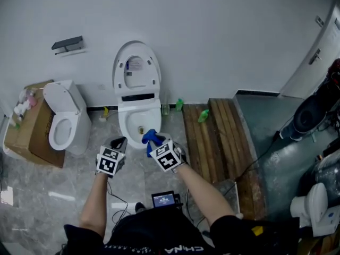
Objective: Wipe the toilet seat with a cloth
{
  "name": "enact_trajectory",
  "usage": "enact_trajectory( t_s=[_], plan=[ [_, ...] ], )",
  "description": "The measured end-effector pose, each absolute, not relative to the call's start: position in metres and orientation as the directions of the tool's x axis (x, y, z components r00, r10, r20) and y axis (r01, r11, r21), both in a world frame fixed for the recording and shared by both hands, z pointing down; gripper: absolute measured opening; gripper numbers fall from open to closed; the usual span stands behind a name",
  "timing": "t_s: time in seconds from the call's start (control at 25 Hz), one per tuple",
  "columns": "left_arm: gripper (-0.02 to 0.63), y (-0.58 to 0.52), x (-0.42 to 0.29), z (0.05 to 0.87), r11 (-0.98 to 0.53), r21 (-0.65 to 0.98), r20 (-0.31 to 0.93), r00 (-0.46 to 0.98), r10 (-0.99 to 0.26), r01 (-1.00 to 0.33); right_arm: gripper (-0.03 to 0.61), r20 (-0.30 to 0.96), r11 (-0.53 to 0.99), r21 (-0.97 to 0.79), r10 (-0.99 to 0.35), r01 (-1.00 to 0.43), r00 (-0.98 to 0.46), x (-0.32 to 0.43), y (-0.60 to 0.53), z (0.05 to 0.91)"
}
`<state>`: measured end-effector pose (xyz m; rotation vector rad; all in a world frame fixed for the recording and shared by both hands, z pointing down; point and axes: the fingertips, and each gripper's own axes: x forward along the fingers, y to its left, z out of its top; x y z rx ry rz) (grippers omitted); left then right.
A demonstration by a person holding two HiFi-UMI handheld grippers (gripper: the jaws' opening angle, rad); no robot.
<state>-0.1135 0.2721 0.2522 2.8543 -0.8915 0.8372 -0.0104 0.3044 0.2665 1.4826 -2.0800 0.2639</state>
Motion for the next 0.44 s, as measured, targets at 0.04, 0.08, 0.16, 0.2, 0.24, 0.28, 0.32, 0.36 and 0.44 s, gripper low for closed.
enact_trajectory(
  t_s=[0.04,0.08,0.16,0.2,0.24,0.28,0.32,0.36,0.44],
  plan=[
    [0.012,0.273,-0.114,0.252,-0.835,-0.122,0.507,0.689,-0.517,-0.536,0.061,0.548,0.370,0.159,-0.804,-0.915,-0.230,-0.012,0.304,0.266],
    [0.011,0.273,-0.114,0.252,-0.835,-0.125,0.508,0.688,-0.518,-0.536,0.061,0.546,0.373,0.158,-0.804,-0.914,-0.233,-0.013,0.305,0.265],
    [0.011,0.275,-0.114,0.251,-0.834,-0.128,0.507,0.687,-0.520,-0.537,0.061,0.544,0.377,0.158,-0.805,-0.913,-0.238,-0.014,0.306,0.264],
    [0.012,0.276,-0.114,0.251,-0.833,-0.128,0.506,0.687,-0.521,-0.538,0.060,0.544,0.379,0.158,-0.804,-0.912,-0.240,-0.015,0.307,0.263],
    [0.012,0.277,-0.114,0.251,-0.833,-0.128,0.506,0.687,-0.521,-0.538,0.061,0.545,0.382,0.157,-0.803,-0.911,-0.242,-0.015,0.309,0.264],
    [0.012,0.279,-0.113,0.251,-0.833,-0.128,0.505,0.688,-0.522,-0.538,0.060,0.545,0.384,0.157,-0.802,-0.910,-0.244,-0.015,0.310,0.264],
    [0.012,0.280,-0.112,0.251,-0.833,-0.128,0.505,0.688,-0.521,-0.538,0.060,0.545,0.385,0.157,-0.802,-0.909,-0.245,-0.015,0.311,0.264],
    [0.012,0.281,-0.112,0.251,-0.834,-0.129,0.505,0.688,-0.521,-0.537,0.060,0.546,0.386,0.158,-0.801,-0.909,-0.246,-0.015,0.313,0.263],
    [0.012,0.283,-0.110,0.252,-0.835,-0.131,0.507,0.687,-0.520,-0.535,0.060,0.546,0.389,0.159,-0.800,-0.908,-0.247,-0.015,0.315,0.263]
  ],
)
